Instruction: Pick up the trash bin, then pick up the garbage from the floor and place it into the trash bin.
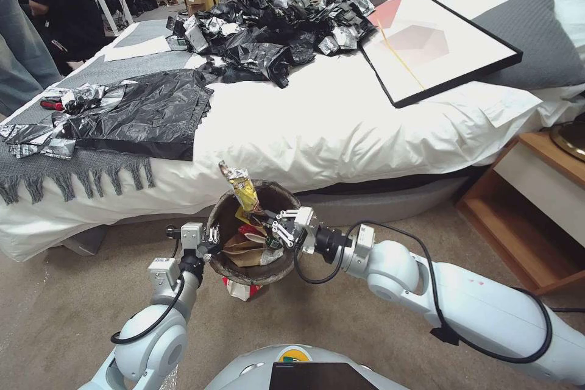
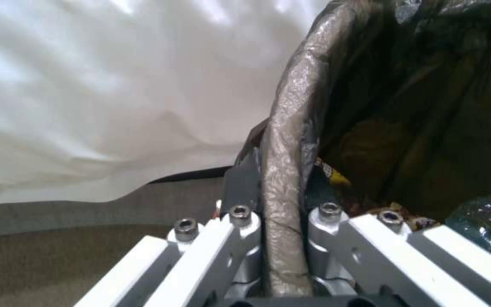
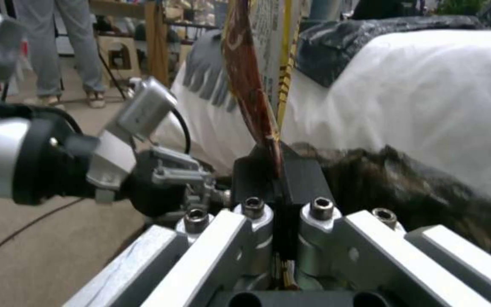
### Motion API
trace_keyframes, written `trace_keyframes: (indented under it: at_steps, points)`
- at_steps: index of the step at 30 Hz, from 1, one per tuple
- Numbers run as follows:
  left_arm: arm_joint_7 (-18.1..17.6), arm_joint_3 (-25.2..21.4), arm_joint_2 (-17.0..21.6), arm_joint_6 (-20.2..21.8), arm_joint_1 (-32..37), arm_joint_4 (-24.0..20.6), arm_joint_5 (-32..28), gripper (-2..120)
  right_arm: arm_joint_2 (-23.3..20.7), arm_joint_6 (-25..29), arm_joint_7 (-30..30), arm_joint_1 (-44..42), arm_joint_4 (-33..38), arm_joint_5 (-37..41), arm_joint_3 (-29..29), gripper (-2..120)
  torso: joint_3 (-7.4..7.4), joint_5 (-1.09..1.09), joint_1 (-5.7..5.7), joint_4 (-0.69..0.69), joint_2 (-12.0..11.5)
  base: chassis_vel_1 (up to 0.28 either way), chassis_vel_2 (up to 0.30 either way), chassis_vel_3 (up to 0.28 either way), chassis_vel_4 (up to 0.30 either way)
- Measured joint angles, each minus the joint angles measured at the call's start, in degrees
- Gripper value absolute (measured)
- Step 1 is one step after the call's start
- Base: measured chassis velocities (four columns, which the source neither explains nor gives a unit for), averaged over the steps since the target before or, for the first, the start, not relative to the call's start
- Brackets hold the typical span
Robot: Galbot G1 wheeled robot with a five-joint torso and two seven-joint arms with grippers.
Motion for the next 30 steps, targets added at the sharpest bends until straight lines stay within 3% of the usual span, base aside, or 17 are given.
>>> trace_keyframes:
  at_steps: [4,7,13,15,17,30]
  points:
    - [0.00,-0.07,-0.02,0.00,0.02,-0.08,0.00,4,0.39,0.07,0.22,0.26,-0.94,-0.47,-0.39,-2,0.00,0.00,0.00,0.00,0.00,0.000,0.000,0.000,0.000]
    - [0.00,-0.07,-0.02,0.00,0.04,-0.15,0.00,4,0.58,0.14,0.46,0.29,-1.59,-0.79,-0.51,5,0.00,0.00,0.00,-0.01,0.00,0.000,0.000,0.000,0.000]
    - [0.00,-0.05,-0.03,-0.01,-0.04,-0.18,-0.03,4,0.83,0.27,1.14,0.04,-2.35,-1.55,-0.43,33,0.00,0.00,0.00,-0.01,0.00,0.000,0.000,0.000,0.000]
    - [0.00,-0.04,-0.03,-0.01,-0.03,-0.17,-0.03,4,0.83,0.29,1.18,0.03,-2.37,-1.59,-0.41,36,0.00,0.00,0.00,-0.01,0.00,0.000,0.000,0.000,0.000]
    - [0.00,-0.02,-0.02,-0.02,-0.05,-0.13,-0.05,4,0.93,0.30,1.45,0.01,-2.39,-1.65,-0.36,47,0.00,0.00,0.00,0.00,0.00,0.000,0.000,0.000,0.000]
    - [0.01,0.04,0.11,-0.09,-0.07,0.06,-0.12,4,1.93,0.12,2.29,0.69,-2.52,-1.56,-0.75,90,0.00,0.00,0.00,0.00,0.00,0.000,0.000,0.000,0.000]
